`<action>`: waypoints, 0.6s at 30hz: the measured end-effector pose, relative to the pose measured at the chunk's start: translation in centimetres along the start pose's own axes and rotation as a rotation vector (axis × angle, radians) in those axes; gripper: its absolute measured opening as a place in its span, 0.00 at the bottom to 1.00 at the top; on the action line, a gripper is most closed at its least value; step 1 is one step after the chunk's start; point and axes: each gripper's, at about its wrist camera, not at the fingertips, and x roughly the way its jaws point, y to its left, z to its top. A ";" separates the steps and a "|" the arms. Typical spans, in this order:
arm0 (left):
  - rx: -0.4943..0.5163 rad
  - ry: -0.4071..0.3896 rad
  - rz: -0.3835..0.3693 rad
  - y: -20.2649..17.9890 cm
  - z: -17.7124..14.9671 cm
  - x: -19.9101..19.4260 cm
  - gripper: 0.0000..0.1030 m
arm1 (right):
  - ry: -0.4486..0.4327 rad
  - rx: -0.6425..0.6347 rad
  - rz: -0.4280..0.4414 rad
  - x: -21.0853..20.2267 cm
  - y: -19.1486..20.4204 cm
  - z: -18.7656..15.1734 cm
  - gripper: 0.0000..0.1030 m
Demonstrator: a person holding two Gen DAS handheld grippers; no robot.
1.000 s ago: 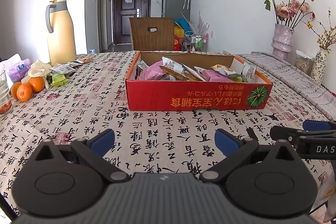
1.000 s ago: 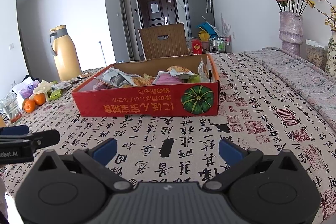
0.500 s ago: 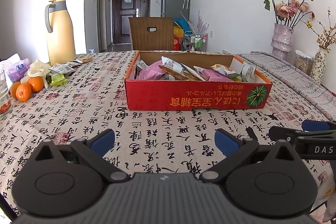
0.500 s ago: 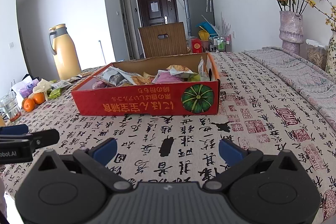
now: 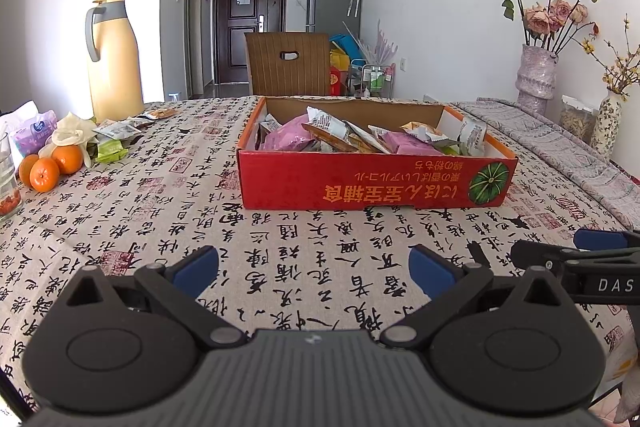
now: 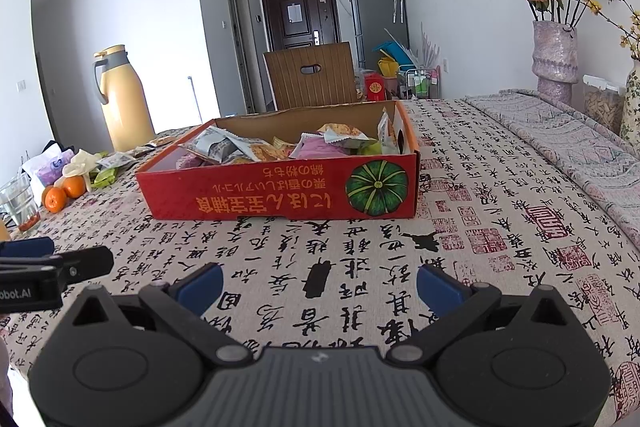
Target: Organize snacks
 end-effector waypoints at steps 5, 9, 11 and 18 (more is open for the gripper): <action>-0.003 0.003 0.000 0.1 -0.1 0.0 1.00 | 0.000 -0.001 0.000 -0.1 0.0 0.0 1.00; -0.003 0.003 0.001 0.1 -0.1 0.0 1.00 | 0.001 0.000 0.000 0.0 0.0 0.0 1.00; -0.005 0.004 0.000 0.1 0.0 0.0 1.00 | 0.001 -0.001 0.000 0.0 0.0 0.0 1.00; -0.005 0.004 0.000 0.1 -0.1 0.0 1.00 | 0.002 0.000 0.000 -0.1 0.0 -0.1 1.00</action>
